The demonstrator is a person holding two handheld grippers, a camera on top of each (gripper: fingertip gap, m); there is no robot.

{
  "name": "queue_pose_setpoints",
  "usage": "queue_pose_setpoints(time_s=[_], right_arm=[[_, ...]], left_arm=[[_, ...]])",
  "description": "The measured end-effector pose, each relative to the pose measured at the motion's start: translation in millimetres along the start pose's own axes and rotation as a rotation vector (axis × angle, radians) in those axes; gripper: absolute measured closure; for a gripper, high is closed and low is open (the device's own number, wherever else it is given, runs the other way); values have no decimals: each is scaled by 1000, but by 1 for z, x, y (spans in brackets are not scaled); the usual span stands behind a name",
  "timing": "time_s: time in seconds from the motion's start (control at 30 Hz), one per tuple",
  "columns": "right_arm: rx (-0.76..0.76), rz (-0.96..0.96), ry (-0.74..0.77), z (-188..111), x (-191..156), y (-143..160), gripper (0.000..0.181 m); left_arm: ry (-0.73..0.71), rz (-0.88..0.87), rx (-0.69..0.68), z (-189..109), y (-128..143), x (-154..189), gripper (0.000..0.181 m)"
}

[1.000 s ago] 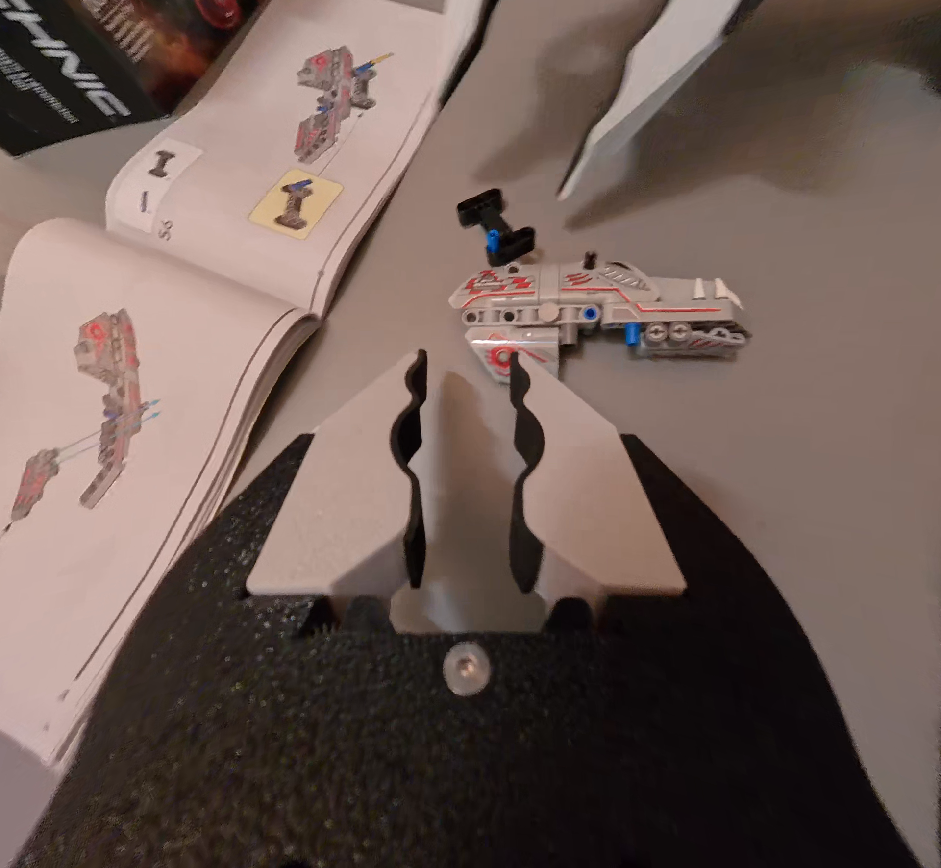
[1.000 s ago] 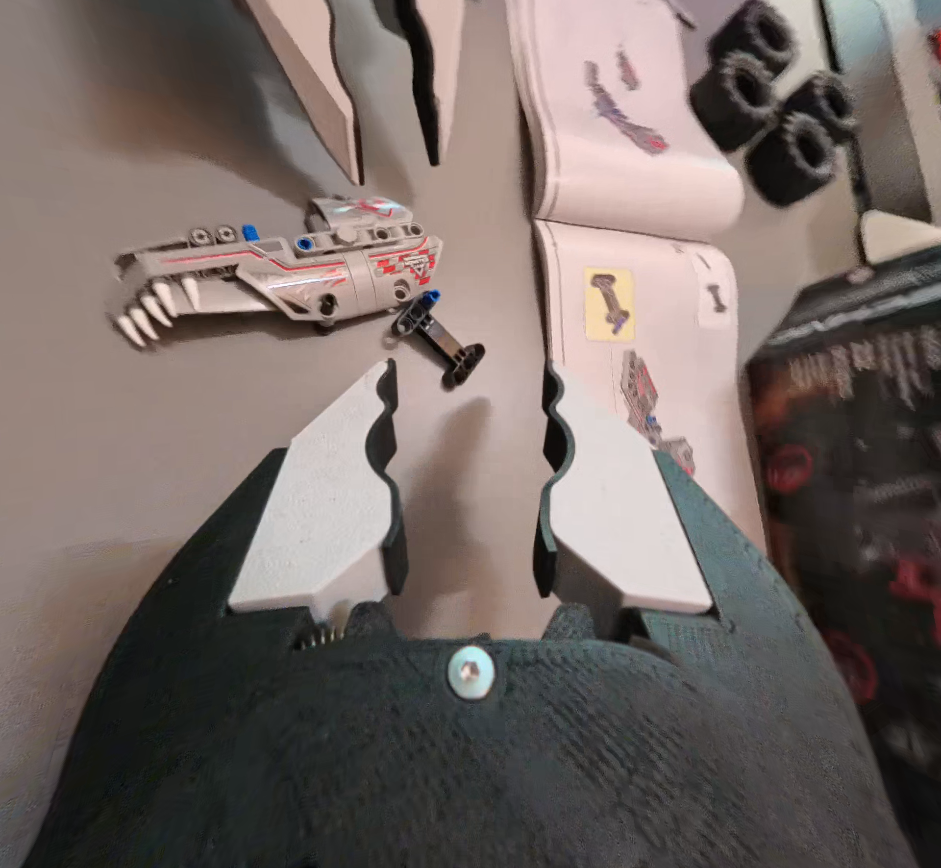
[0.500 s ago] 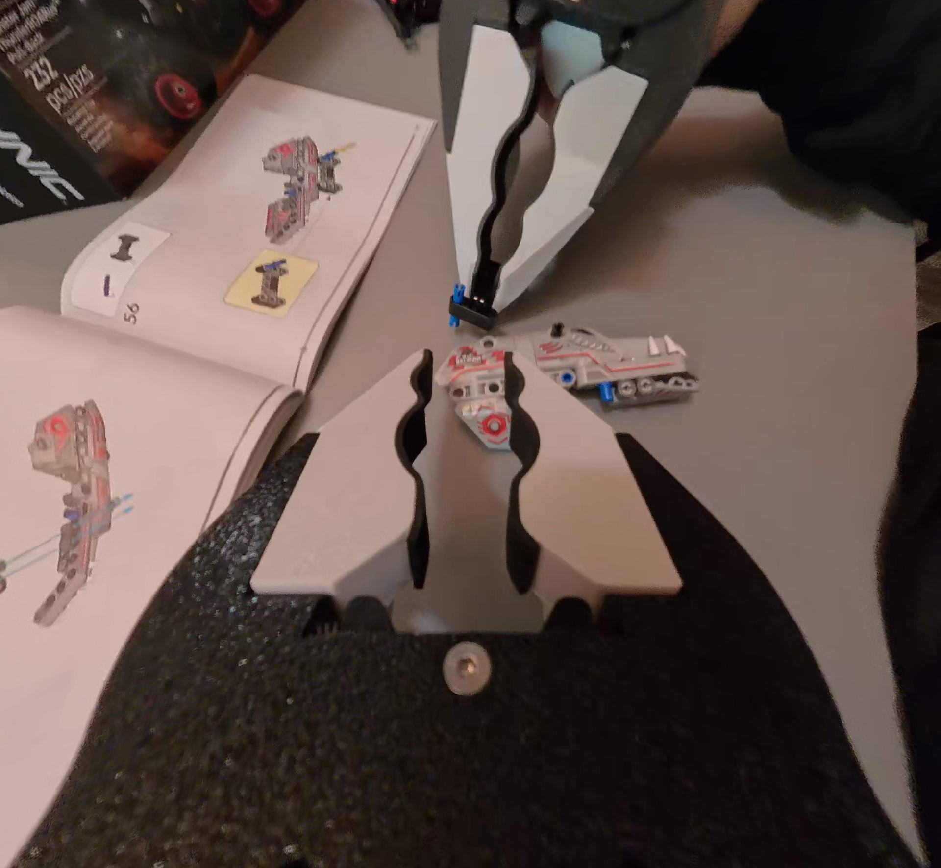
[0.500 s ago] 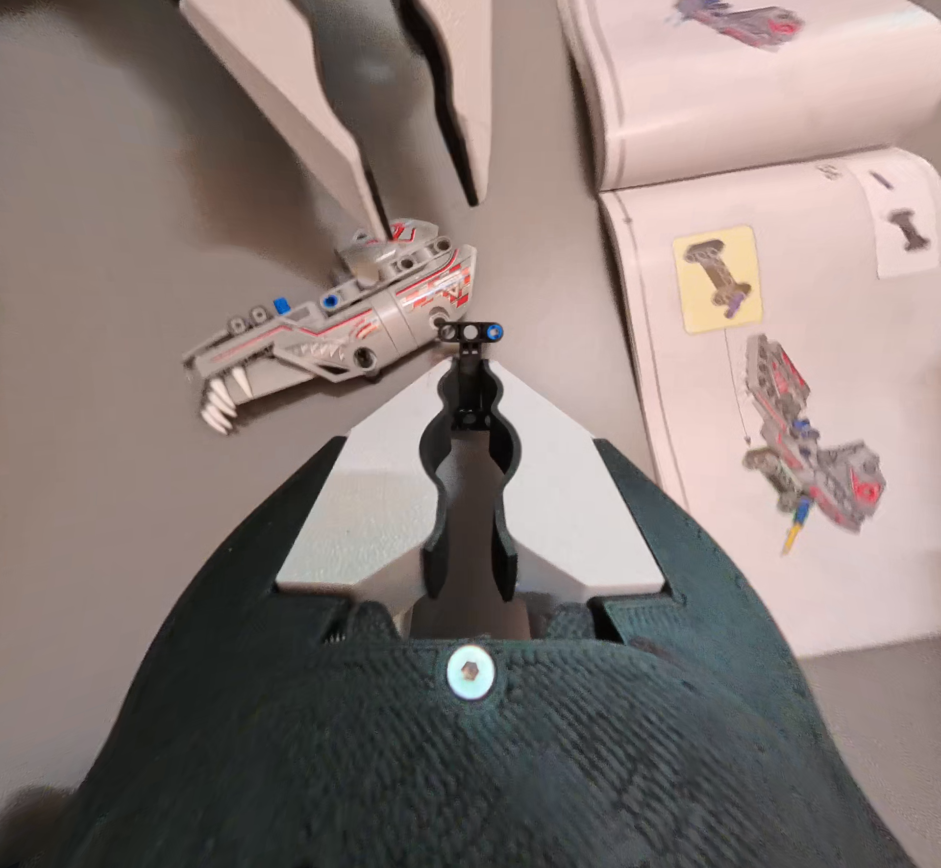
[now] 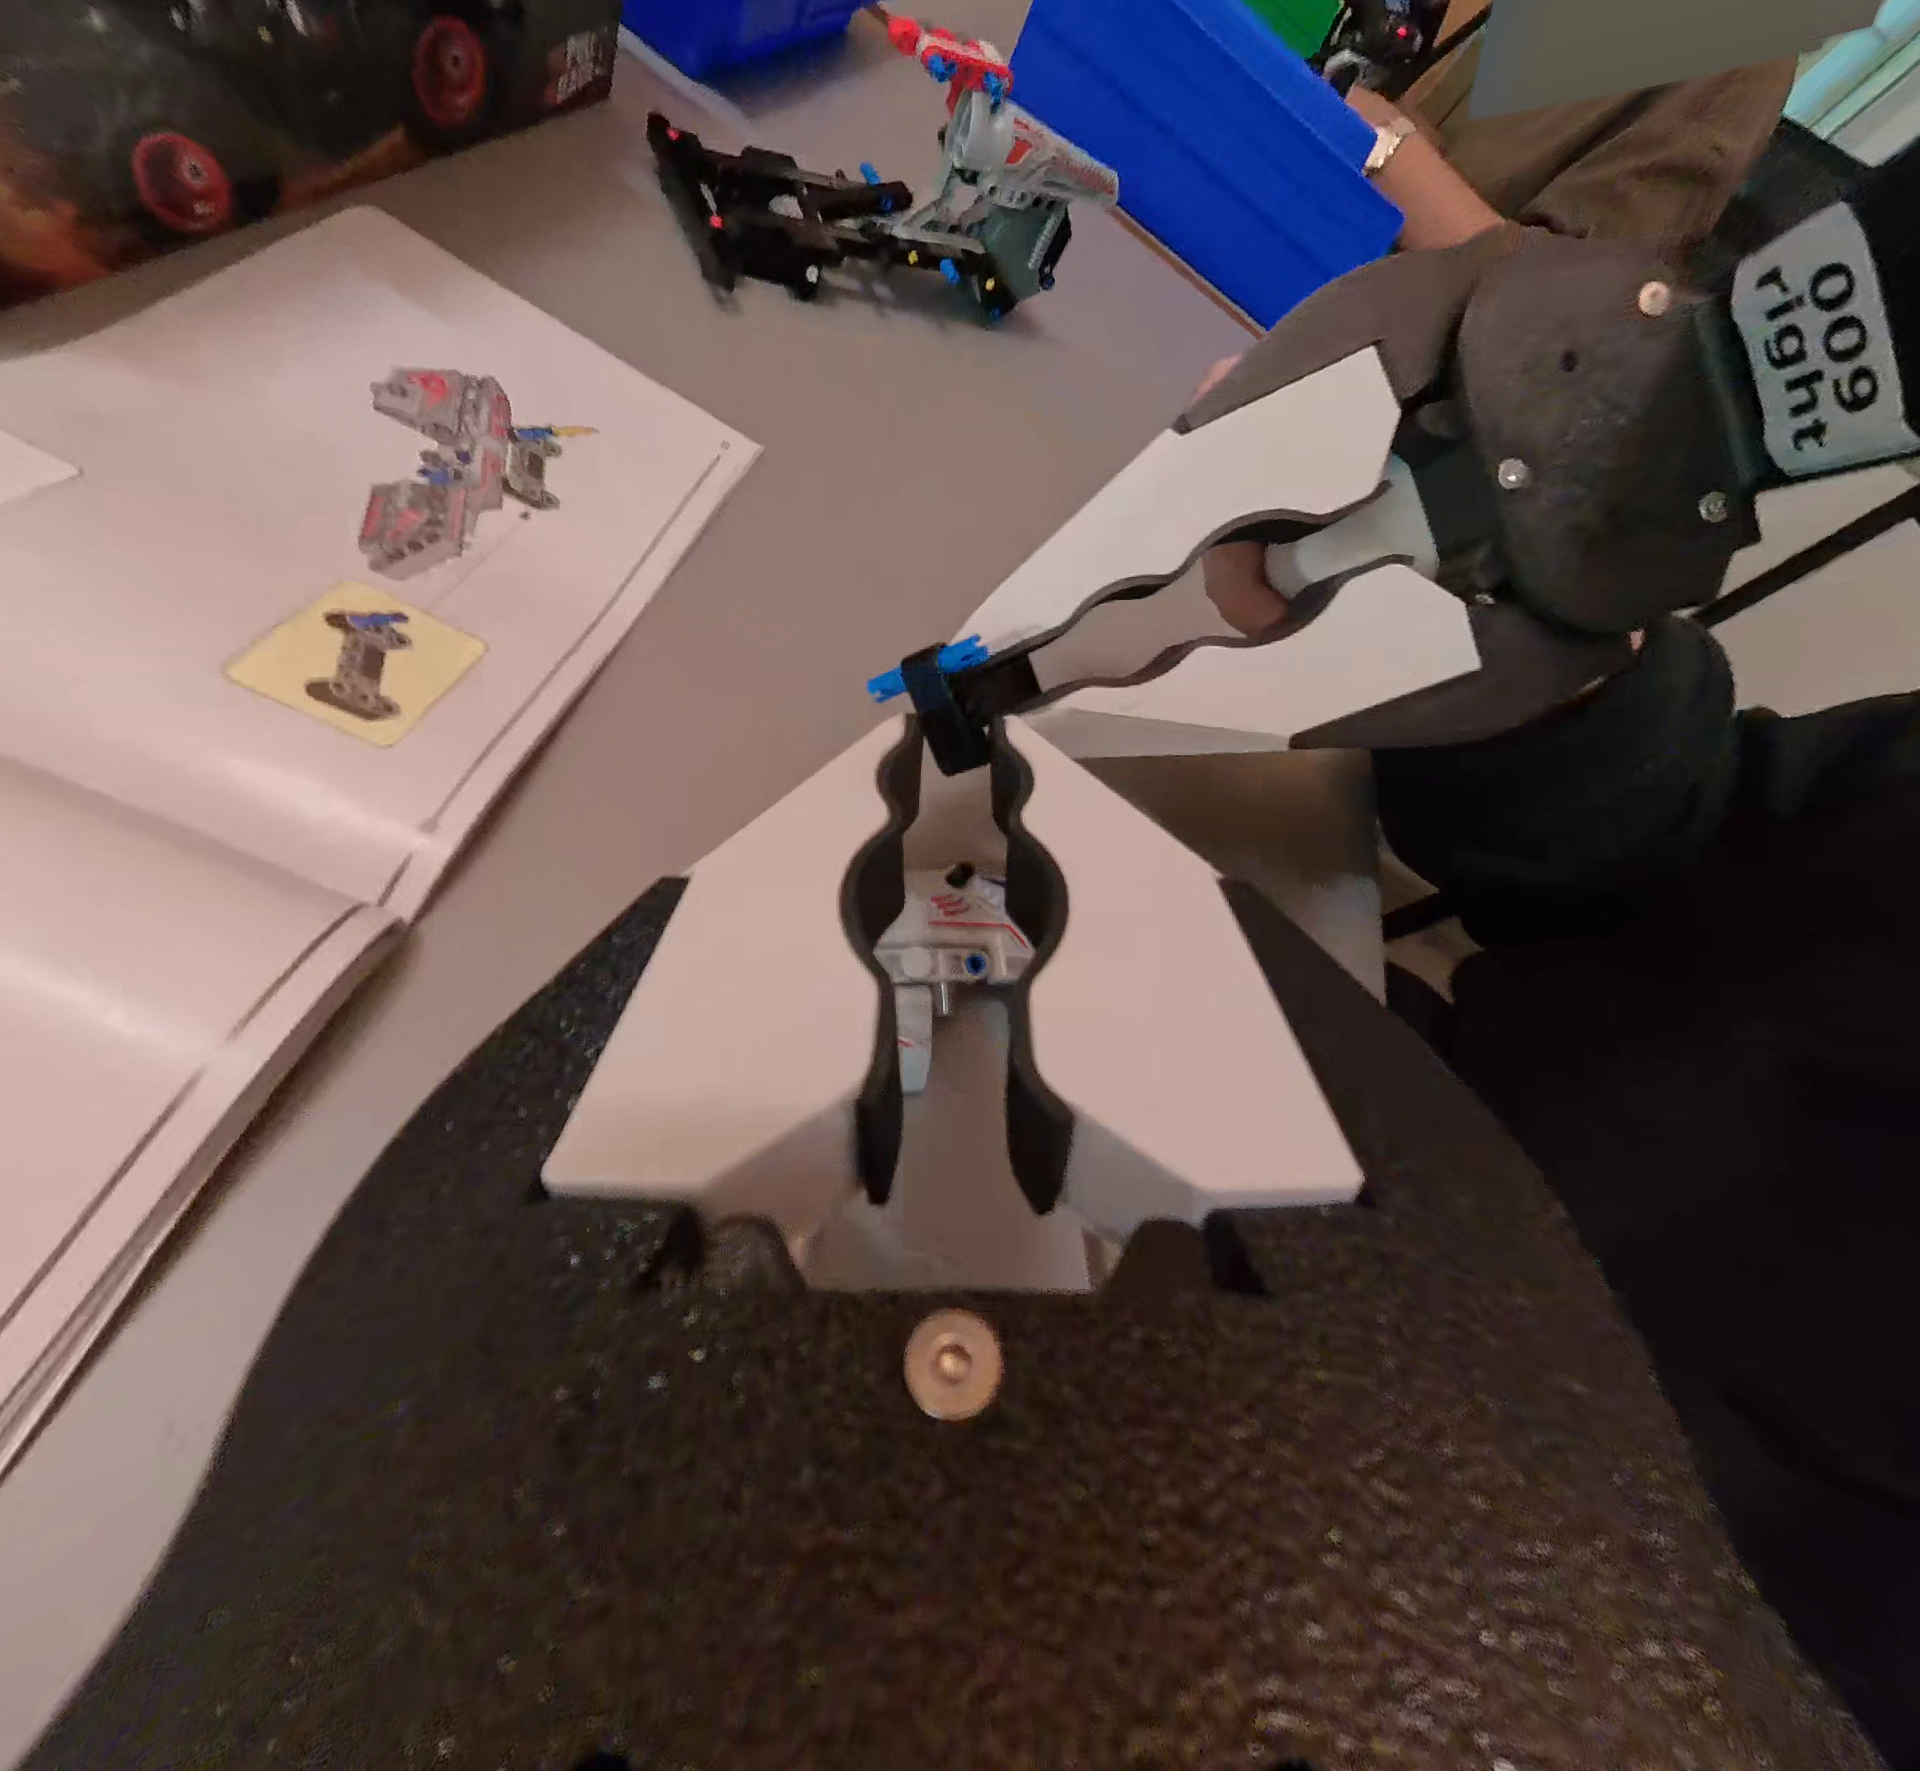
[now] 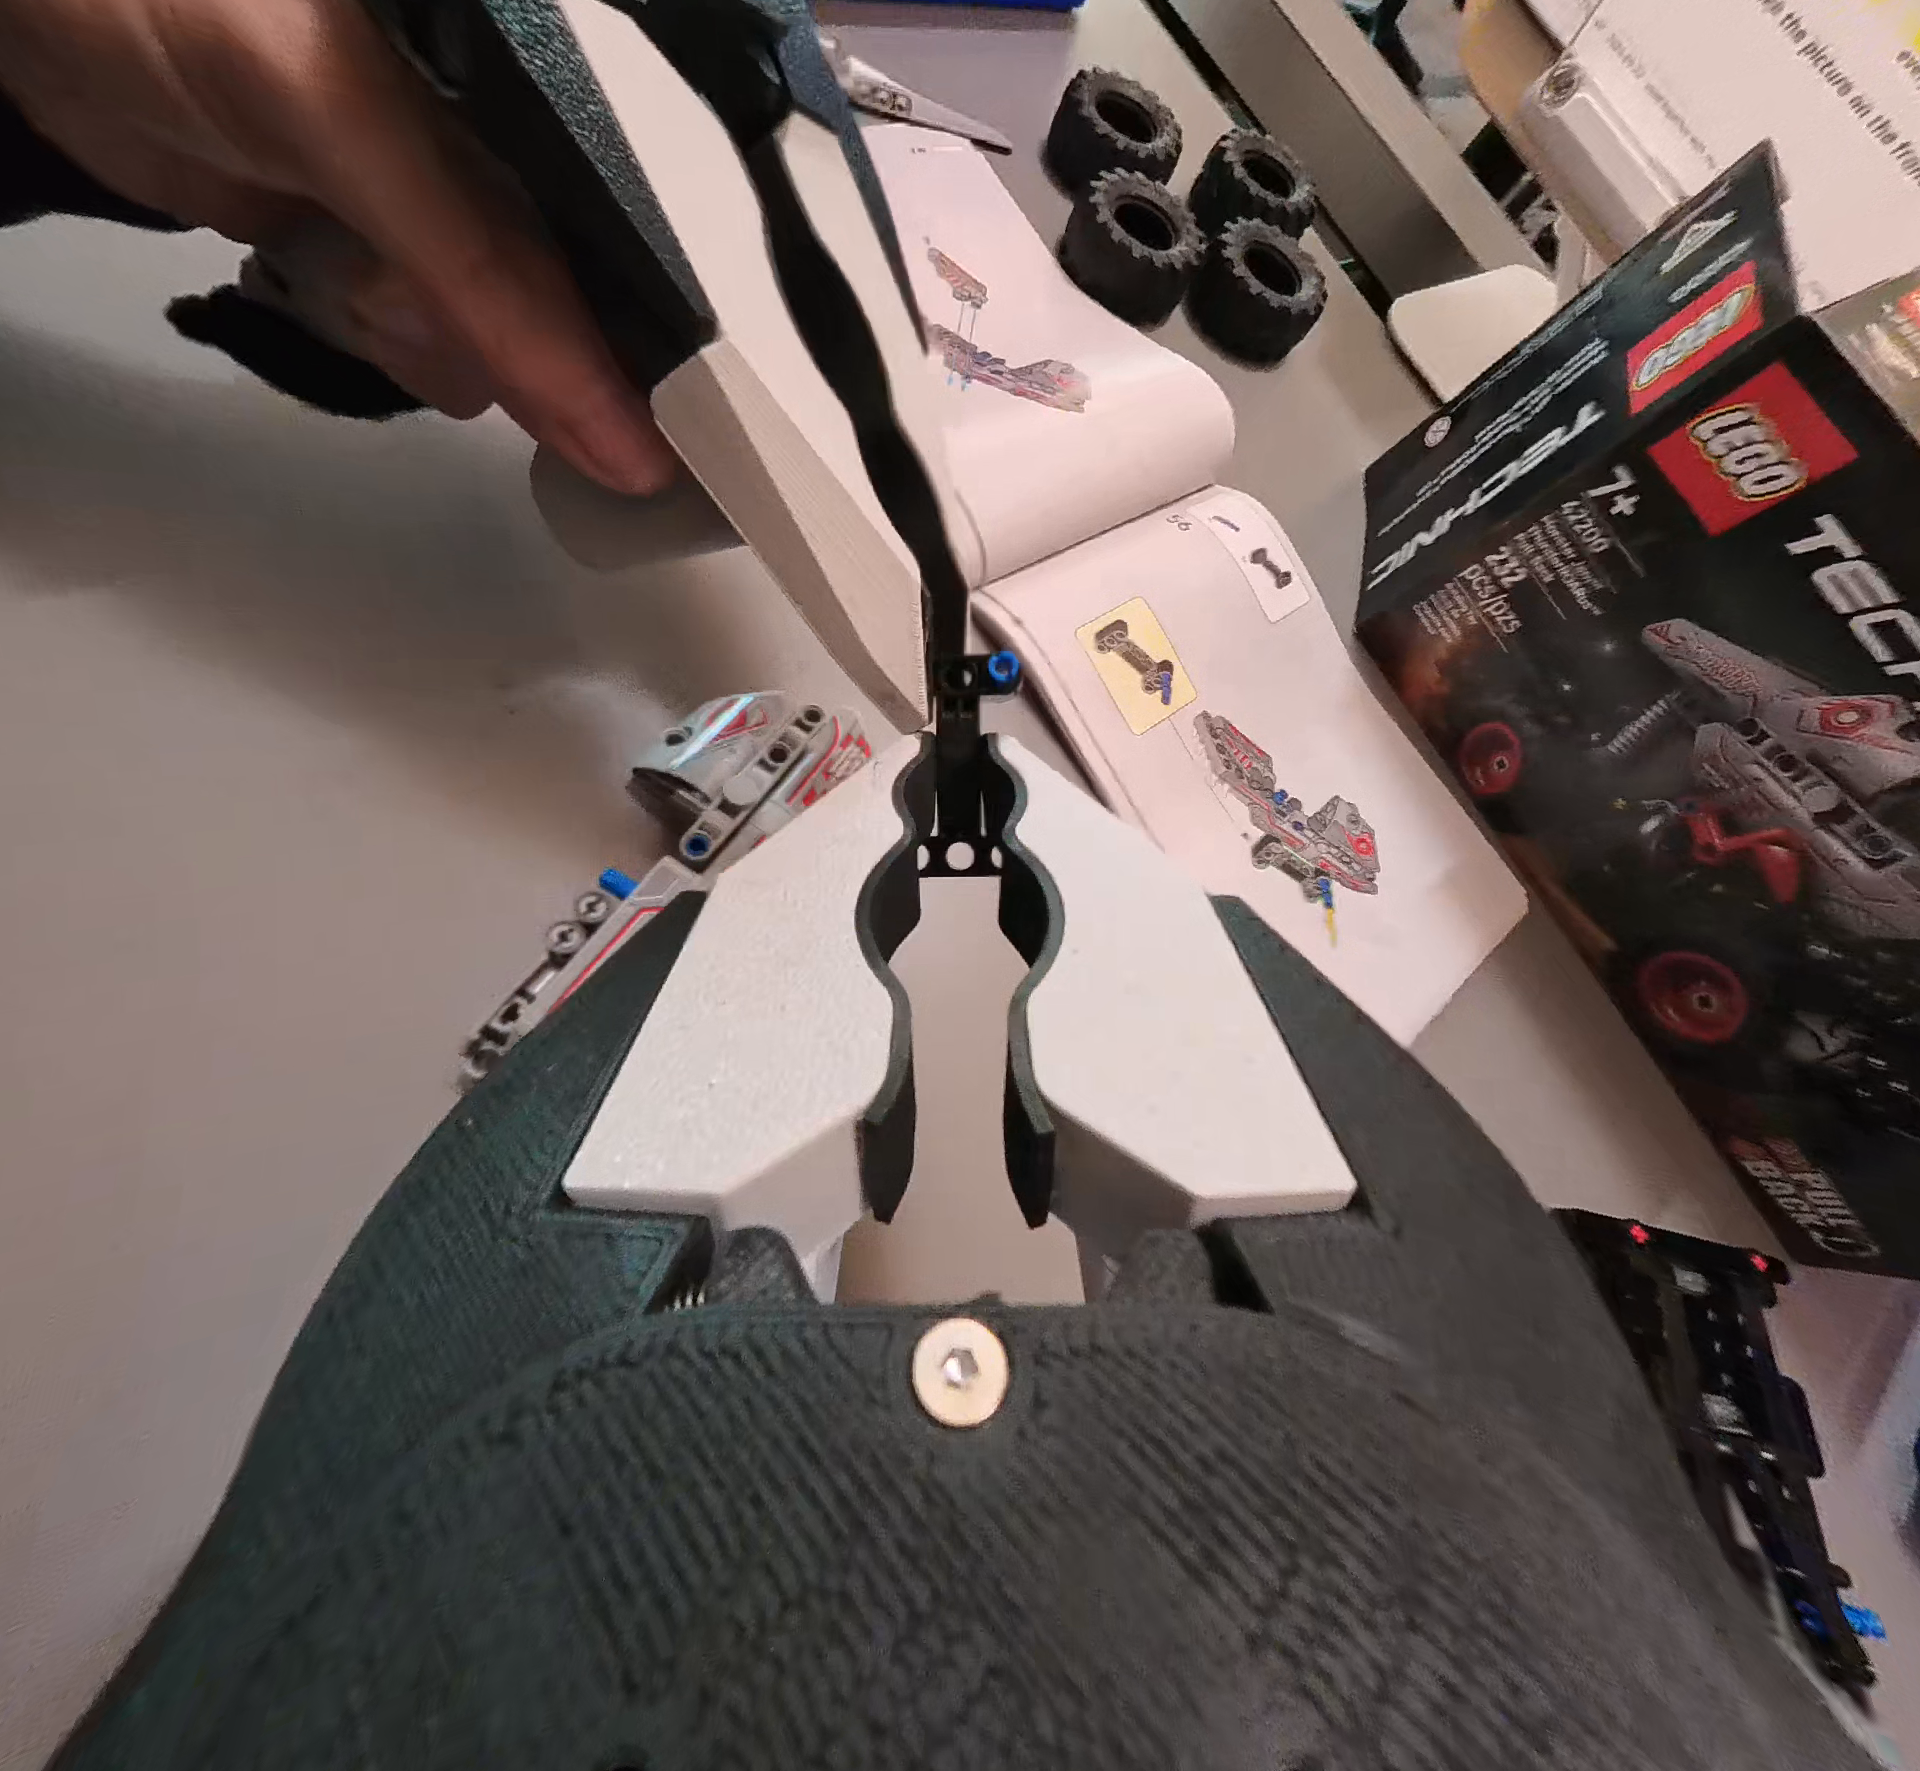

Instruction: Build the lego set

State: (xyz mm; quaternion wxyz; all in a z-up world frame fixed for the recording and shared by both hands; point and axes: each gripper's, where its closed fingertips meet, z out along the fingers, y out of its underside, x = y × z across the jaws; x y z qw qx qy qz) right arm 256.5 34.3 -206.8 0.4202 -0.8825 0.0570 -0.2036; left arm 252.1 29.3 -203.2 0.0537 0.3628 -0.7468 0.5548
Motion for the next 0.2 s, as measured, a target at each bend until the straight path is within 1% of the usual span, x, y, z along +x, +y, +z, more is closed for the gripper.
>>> queue_pose_setpoints(time_s=[0.03, 0.1, 0.13, 0.2], right_arm=[[-3, 15, -25, 1, -3, 1, 173], [1, 38, -121, -1, -12, 2, 170], [8, 59, -199, -5, -17, 2, 163], [28, 145, -304, -13, -14, 2, 154]], left_arm=[[6, 1, -16, -1, 3, 0, 172], [36, 8, -41, -2, 8, 0, 174], [59, -7, -55, -3, 10, 1, 174], [122, -18, -86, -5, 14, 3, 174]])
